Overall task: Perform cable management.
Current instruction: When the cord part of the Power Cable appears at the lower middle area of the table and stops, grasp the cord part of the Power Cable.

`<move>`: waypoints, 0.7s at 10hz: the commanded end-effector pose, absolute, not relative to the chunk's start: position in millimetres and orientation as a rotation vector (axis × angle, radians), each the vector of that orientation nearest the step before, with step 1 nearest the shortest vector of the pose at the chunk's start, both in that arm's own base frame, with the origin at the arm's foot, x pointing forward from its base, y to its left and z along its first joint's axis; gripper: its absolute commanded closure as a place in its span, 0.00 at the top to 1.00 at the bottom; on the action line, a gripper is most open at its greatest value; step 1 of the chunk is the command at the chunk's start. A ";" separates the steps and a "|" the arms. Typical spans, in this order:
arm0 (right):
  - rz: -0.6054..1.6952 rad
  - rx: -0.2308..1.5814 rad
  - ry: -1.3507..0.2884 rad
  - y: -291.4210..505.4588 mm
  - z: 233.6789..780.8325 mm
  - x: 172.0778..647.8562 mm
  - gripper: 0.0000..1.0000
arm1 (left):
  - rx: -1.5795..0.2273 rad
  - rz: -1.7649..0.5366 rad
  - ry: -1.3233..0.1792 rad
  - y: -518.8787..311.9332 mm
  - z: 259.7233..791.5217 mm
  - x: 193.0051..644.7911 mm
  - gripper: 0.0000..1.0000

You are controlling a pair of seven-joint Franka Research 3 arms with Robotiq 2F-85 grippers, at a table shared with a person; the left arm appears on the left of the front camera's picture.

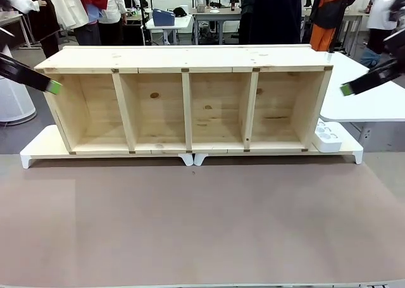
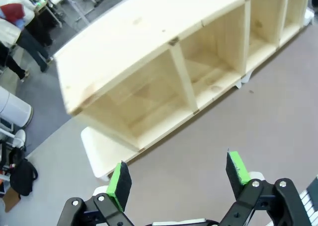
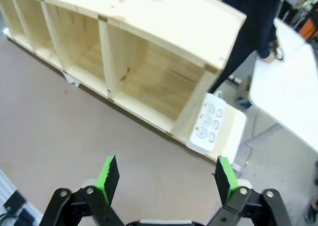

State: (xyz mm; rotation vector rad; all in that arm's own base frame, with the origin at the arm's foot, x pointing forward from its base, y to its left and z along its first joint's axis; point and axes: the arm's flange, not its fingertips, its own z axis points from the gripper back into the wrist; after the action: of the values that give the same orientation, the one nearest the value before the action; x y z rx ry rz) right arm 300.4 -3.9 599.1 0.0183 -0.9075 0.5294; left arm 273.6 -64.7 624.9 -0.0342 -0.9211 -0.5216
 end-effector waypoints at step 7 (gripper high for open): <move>0.504 0.040 -0.947 -42.7 619.9 259.0 1.00 | -0.063 -0.464 -1.007 -0.4 665.3 201.7 1.00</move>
State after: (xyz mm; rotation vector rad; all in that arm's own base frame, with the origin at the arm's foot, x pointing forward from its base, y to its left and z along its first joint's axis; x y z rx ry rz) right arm 253.1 -46.3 620.6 0.0505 -0.9424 0.5028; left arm 192.7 7.2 665.4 -0.0617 -1.0020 -0.4740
